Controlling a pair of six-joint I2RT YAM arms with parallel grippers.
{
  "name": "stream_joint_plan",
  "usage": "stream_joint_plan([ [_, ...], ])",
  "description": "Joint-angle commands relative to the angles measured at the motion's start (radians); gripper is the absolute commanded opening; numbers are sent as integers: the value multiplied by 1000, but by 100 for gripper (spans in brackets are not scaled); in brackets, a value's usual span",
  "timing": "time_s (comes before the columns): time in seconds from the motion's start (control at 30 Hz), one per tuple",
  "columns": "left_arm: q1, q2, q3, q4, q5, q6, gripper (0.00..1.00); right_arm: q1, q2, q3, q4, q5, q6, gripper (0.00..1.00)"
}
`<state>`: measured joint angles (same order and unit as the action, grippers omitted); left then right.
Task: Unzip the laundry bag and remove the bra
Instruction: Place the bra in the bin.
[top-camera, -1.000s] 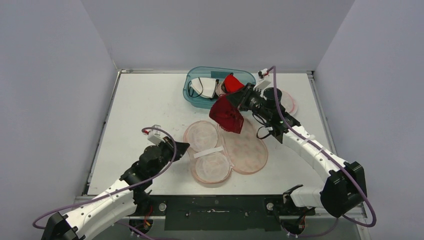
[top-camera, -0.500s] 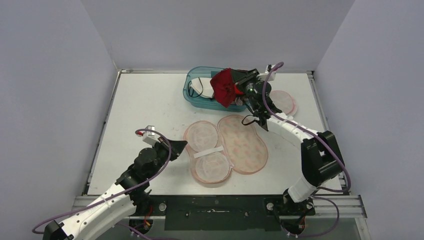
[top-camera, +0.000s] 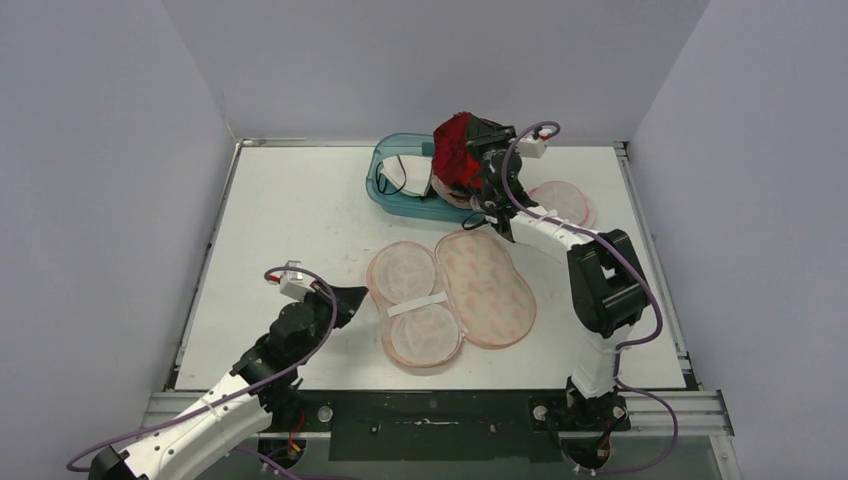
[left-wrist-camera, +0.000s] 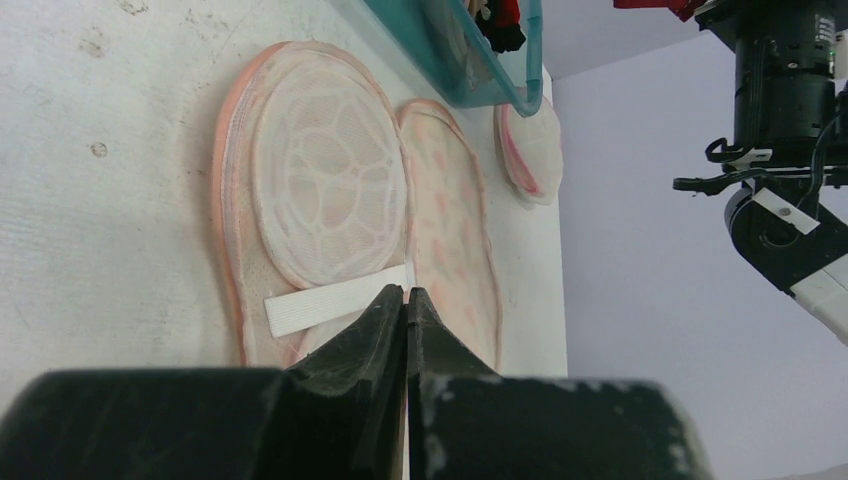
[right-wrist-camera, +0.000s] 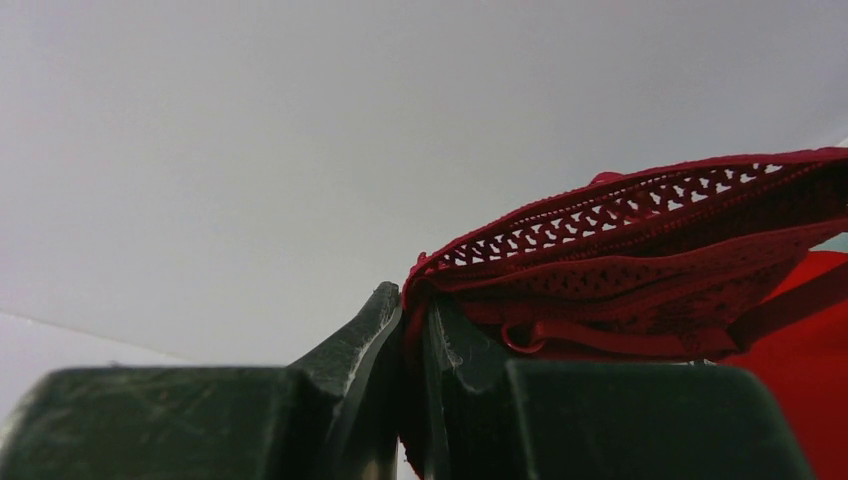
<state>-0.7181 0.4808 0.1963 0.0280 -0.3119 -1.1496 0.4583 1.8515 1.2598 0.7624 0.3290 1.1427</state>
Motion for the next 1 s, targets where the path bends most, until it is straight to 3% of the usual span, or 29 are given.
stream_joint_plan([
  [0.0,3,-42,-18,-13,-53,-45,0,15,46,99,86,104,27,5],
  [0.3,2,-51,-45,-26,-53,-84,0,81,168,279,39,207,42,5],
  [0.97,5,-145,-76,-144,-65,-89,0,127,423,410,57,291,68,5],
])
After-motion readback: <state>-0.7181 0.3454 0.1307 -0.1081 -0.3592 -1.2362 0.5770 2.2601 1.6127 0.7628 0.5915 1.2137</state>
